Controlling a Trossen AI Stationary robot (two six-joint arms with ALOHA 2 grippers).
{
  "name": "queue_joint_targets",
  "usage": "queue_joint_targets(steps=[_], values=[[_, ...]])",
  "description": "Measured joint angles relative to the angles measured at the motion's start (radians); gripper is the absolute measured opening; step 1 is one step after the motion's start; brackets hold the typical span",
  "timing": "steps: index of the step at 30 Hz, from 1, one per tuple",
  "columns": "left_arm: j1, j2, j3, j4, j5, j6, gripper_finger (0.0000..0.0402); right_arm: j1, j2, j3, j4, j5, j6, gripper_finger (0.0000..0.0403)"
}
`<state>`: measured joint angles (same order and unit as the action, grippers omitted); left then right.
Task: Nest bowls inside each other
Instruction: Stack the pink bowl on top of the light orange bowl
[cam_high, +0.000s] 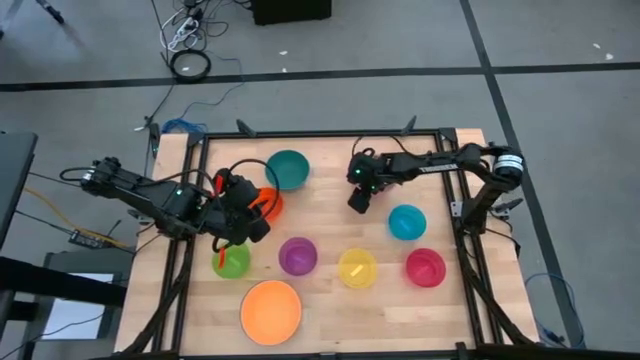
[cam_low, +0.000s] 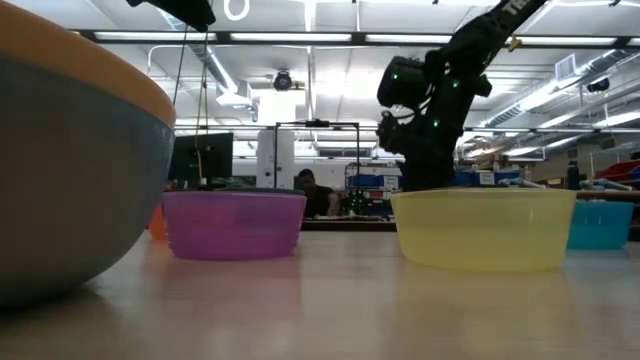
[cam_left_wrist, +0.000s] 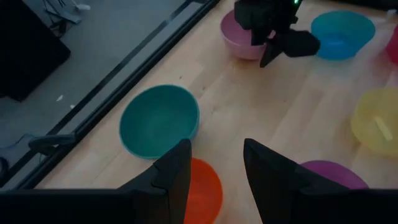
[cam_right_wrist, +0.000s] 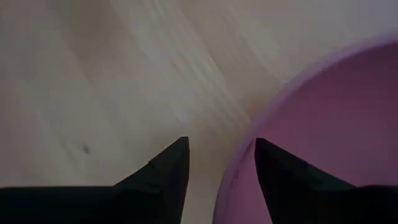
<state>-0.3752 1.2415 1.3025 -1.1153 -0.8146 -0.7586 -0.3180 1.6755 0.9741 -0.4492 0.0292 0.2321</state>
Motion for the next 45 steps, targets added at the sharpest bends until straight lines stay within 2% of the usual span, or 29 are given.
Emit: queue_joint_targets(steps=[5, 12, 16, 19, 24, 29, 32, 36, 40, 45], values=[[0.0, 0.0, 0.0, -0.002, -0.004, 0.0, 0.0157, 0.0, 0.039, 0.0, 0.012, -0.005, 0.0, 0.013], [0.0, 0.0, 0.0, -0.002, -0.019, 0.0, 0.0157, 0.0, 0.006, 0.004, 0.003, 0.018, -0.012, 0.0015], [0.0, 0.0, 0.0, -0.002, -0.031, -0.001, 0.0157, 0.019, -0.043, 0.011, -0.047, 0.016, -0.008, 0.001], [0.0, 0.0, 0.0, -0.003, -0.046, -0.001, 0.0157, 0.081, -0.095, 0.062, -0.07, 0.011, -0.02, 0.0005], [0.0, 0.0, 0.0, 0.002, -0.083, -0.001, 0.0157, 0.263, -0.122, 0.22, -0.065, -0.002, -0.021, 0.0003], [0.0, 0.0, 0.0, 0.005, -0.145, -0.009, 0.0157, 0.452, -0.107, 0.374, 0.027, 0.006, -0.044, 0.0002], [0.0, 0.0, 0.001, 0.014, -0.202, -0.007, 0.0157, 0.541, -0.061, 0.445, 0.06, 0.059, -0.077, 0.0001], [0.0, -0.006, 0.015, 0.014, -0.213, -0.005, 0.0157, 0.608, 0.039, 0.534, 0.083, 0.055, -0.103, 0.0001], [0.0, -0.005, 0.038, 0.011, -0.225, -0.003, 0.0157, 0.632, 0.16, 0.642, 0.085, -0.029, -0.107, 0.0001], [-0.006, -0.006, 0.125, 0.006, -0.229, 0.046, 0.0157, 0.648, 0.296, 0.778, 0.055, -0.157, -0.114, 0.0]])
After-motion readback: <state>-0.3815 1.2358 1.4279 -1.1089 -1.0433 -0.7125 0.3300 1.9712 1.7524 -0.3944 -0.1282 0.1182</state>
